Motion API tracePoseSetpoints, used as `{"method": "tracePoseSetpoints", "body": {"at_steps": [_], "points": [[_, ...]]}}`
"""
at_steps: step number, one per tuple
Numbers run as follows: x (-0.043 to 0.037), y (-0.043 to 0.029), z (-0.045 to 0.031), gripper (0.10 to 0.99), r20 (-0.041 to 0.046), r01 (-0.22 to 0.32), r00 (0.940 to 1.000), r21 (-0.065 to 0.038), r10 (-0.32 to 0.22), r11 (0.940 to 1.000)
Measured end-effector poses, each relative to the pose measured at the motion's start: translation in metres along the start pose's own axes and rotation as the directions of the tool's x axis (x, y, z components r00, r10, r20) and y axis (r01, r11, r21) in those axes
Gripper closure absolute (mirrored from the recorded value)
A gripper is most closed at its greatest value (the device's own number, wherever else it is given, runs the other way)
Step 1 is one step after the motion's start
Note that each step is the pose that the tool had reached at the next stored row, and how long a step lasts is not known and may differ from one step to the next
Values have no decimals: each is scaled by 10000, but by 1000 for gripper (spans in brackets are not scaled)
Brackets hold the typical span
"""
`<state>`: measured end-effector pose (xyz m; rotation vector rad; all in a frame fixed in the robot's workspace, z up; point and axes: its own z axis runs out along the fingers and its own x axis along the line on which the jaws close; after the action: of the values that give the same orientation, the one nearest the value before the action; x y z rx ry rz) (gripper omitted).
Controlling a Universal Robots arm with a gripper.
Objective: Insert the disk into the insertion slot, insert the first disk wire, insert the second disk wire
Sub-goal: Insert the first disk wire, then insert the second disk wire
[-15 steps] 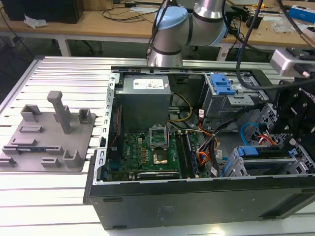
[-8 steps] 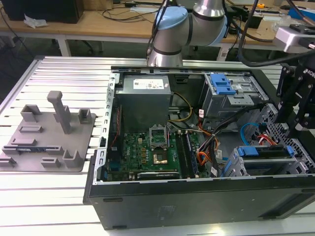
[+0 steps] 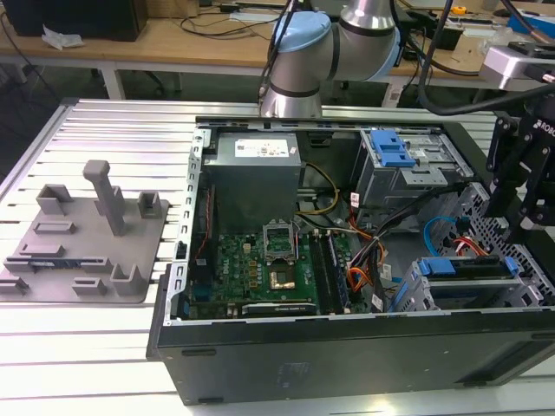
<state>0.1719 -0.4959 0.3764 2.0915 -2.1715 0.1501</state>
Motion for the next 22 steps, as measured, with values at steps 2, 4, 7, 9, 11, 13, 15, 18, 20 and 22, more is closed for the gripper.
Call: {"method": "tracePoseSetpoints", "body": {"at_steps": [2,4,7,9,11,13,15,18,20,22], "points": [[0,0,0,604,-1,2,10000,-13,-2,10000],[0,0,0,604,-1,3,10000,-19,-3,10000],[0,0,0,604,-2,7,10000,-41,-7,10000],[0,0,0,604,-2,7,10000,-47,-7,10000],[-1,0,0,604,-3,8,10000,-53,-8,10000],[-46,0,-7,604,-107,10,9999,-58,-11,10000],[-89,3,-13,604,-400,13,9992,-114,-17,9999],[-162,23,-26,604,-896,12,9960,-167,-27,9999],[-202,60,-27,604,-1036,22,9946,-160,-39,9999],[-290,105,-14,604,-1275,50,9918,29,-45,10000]]}}
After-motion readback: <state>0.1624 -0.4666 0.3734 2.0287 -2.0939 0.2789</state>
